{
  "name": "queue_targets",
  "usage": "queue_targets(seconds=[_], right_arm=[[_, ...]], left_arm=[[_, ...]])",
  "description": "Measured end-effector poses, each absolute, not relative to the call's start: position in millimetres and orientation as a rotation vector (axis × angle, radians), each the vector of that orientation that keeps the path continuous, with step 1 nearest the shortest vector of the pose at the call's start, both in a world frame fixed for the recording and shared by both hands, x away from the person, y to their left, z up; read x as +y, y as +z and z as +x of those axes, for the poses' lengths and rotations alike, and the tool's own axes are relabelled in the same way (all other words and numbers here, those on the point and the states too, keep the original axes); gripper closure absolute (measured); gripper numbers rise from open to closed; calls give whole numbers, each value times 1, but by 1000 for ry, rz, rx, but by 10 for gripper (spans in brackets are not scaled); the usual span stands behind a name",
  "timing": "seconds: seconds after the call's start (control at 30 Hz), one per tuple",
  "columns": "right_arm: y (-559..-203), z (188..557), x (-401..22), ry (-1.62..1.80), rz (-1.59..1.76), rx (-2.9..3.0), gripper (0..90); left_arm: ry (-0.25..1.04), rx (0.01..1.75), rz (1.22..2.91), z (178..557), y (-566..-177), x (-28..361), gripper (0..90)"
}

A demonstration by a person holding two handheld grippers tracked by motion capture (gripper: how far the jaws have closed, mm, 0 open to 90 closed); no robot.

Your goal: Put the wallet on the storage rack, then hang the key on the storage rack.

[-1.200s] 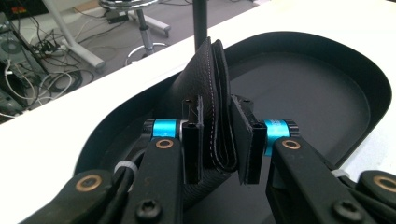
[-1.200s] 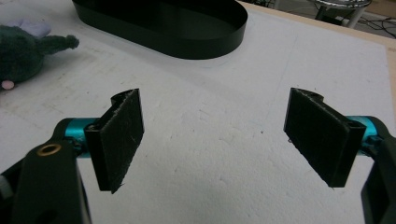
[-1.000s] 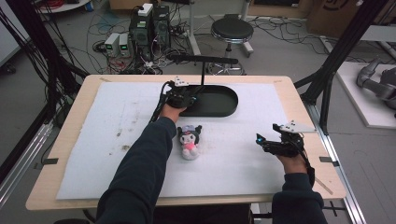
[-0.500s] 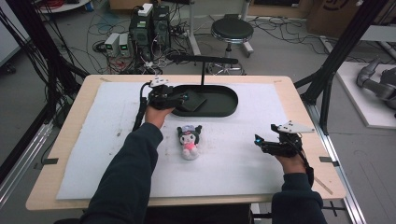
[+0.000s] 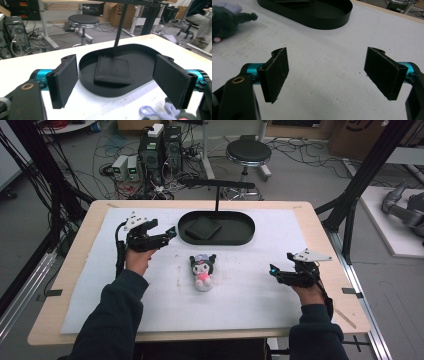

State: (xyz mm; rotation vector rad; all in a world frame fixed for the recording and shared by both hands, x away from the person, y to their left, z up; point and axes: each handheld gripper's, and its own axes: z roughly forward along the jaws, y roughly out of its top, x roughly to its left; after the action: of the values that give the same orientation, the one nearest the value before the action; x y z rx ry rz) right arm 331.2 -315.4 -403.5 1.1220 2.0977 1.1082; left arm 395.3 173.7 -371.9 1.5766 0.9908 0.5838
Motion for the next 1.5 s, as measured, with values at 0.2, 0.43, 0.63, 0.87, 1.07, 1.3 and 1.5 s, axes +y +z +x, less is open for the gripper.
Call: queue_targets(seconds=[0.2,0.43,0.63,0.87,1.07,1.3,1.5], right_arm=[[-402,330,-314,1115,1119,2093,202],[-400,330,-311,1130,1130,2085,202],[-398,326,-305,1148,1128,2062,202],[-395,325,-287,1178,1108,2088,201],[-390,323,-261,1270,1052,2136,201],[-393,328,-220,1270,985,2237,201],[-400,342,-181,1225,981,2318,201]], left_arm=[[622,999,1582,380,-372,184,183],[660,999,1584,364,-375,198,183],[645,1038,1581,353,-389,215,183],[620,1029,1589,339,-404,227,183],[654,1024,1593,333,-408,235,183],[691,1032,1616,334,-417,242,186],[675,1035,1631,337,-420,242,189]])
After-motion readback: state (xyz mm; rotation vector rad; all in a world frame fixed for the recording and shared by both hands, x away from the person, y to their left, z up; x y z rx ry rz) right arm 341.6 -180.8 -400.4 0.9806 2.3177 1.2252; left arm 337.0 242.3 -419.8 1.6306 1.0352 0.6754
